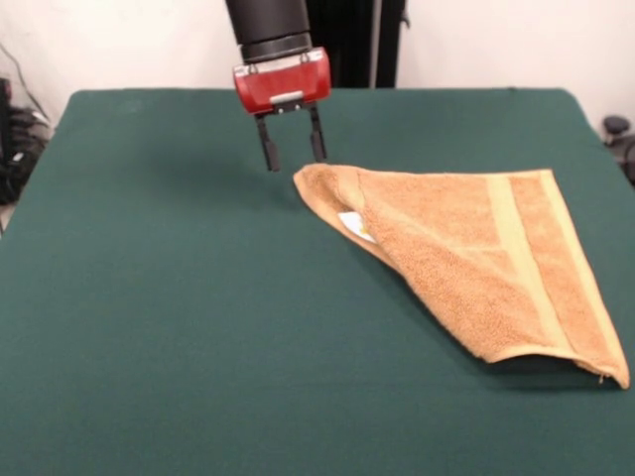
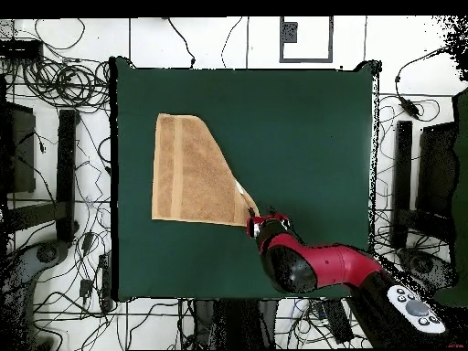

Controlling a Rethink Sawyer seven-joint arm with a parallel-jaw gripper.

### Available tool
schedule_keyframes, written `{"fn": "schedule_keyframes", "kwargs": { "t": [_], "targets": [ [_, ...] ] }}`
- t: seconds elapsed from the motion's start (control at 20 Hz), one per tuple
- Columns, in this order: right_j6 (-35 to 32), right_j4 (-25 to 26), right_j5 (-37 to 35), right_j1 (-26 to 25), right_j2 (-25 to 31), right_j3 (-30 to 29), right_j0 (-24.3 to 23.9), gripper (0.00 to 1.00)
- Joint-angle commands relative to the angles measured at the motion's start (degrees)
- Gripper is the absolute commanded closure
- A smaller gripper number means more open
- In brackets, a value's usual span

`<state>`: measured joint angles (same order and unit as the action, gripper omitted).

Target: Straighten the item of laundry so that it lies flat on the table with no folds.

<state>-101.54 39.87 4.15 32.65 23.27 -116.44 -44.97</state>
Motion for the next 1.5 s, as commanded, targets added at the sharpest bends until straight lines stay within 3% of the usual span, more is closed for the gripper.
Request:
{"fn": "schedule_keyframes", "kwargs": {
  "t": [0.05, 0.3, 0.55, 1.25, 1.4, 1.5],
  "targets": [
    [-8.5, -0.3, 4.3, -2.6, -2.9, 0.0, 3.1, 0.0],
    [-7.7, 0.3, 4.1, -3.3, -4.1, -0.8, 2.4, 0.0],
    [-6.1, 0.7, 0.8, -0.1, -4.6, -3.8, 1.4, 0.0],
    [-6.2, 0.2, 1.9, 0.8, -4.9, -5.6, 1.5, 0.0],
    [-7.1, -0.9, 1.5, 3.8, -6.1, -7.6, 2.5, 0.0],
    [-6.9, -3.5, -2.8, 8.2, -3.3, -8.7, 2.2, 0.0]
  ]
}}
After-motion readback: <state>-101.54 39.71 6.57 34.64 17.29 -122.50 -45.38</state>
